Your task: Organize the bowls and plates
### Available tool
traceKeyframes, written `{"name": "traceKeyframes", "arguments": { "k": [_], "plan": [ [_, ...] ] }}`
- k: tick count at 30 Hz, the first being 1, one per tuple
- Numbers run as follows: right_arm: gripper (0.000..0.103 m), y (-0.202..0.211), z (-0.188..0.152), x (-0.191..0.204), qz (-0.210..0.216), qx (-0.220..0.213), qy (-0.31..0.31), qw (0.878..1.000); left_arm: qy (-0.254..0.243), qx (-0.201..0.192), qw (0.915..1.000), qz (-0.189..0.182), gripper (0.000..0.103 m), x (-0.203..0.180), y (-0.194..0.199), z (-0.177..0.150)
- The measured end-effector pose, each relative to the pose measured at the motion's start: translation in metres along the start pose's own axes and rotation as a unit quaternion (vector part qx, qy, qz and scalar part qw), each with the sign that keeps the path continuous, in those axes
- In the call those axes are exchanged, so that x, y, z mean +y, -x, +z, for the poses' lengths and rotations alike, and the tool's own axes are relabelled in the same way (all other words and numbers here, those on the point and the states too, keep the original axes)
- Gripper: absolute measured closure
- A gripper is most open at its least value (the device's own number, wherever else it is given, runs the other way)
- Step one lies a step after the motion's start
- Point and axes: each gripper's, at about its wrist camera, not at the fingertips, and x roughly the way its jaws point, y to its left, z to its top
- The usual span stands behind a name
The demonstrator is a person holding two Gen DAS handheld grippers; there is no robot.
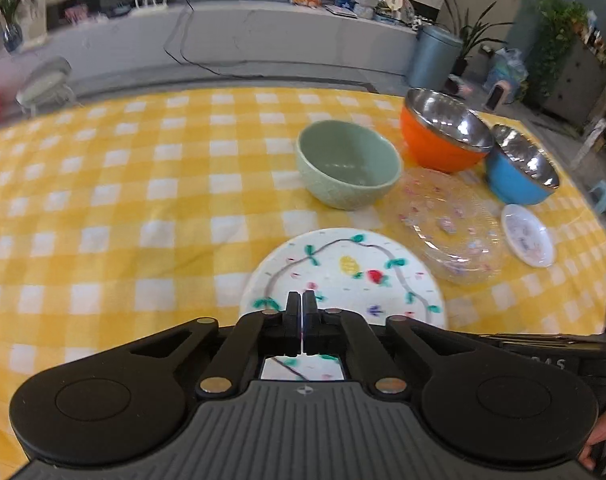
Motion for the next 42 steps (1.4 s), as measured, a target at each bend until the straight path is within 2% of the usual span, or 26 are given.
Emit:
{"name": "traceKeyframes", "arguments": {
  "k": [3,7,8,13,21,24,29,31,34,35,40,42],
  "plan": [
    [0.096,0.001,-0.001,0.0,0.002,-0.002,0.002,1.0,0.02,-0.008,0.9996,0.019,0.09,0.009,0.0,-0.002],
    [0.096,-0.001,-0.001,0.001,0.0,-0.002,0.008,1.0,0.055,-0.006,0.9979,0.034,0.07,0.024,-0.005,-0.009],
    [0.095,-0.002,-0.001,0.0,0.0,-0.002,0.005,1.0,0.062,-0.002,0.9975,0.033,0.069,0.028,-0.007,-0.011],
    [0.094,-0.003,-0.001,-0.004,-0.009,-0.002,0.004,1.0,0.089,0.011,0.9958,0.017,0.069,0.038,-0.019,-0.017],
    [0.09,-0.004,0.003,0.0,-0.023,-0.013,0.026,0.999,0.117,0.008,0.9929,-0.016,0.069,0.043,-0.03,-0.023],
    [0.081,-0.005,0.006,-0.002,-0.014,-0.018,0.02,1.0,0.122,0.0,0.9922,-0.025,0.07,0.046,-0.032,-0.024],
    [0.08,-0.005,0.012,-0.011,-0.007,-0.029,-0.003,1.0,0.129,-0.005,0.991,-0.034,0.08,0.049,-0.034,-0.025],
    [0.079,-0.003,0.014,-0.014,-0.011,-0.036,-0.012,0.999,0.137,-0.006,0.9899,-0.038,0.081,0.05,-0.034,-0.025],
    [0.067,0.005,0.017,-0.012,-0.038,-0.062,0.002,0.997,0.146,-0.01,0.9884,-0.042,0.081,0.051,-0.035,-0.025],
    [0.067,0.005,0.018,-0.012,-0.043,-0.064,0.007,0.997,0.146,-0.01,0.9883,-0.043,0.081,0.051,-0.035,-0.026],
    [0.068,0.003,0.018,-0.014,-0.03,-0.06,0.008,0.998,0.151,-0.005,0.9872,-0.053,0.081,0.049,-0.036,-0.025],
    [0.082,-0.002,0.017,-0.013,-0.023,-0.046,0.01,0.999,0.144,-0.002,0.9885,-0.047,0.082,0.045,-0.036,-0.024]
  ]
}}
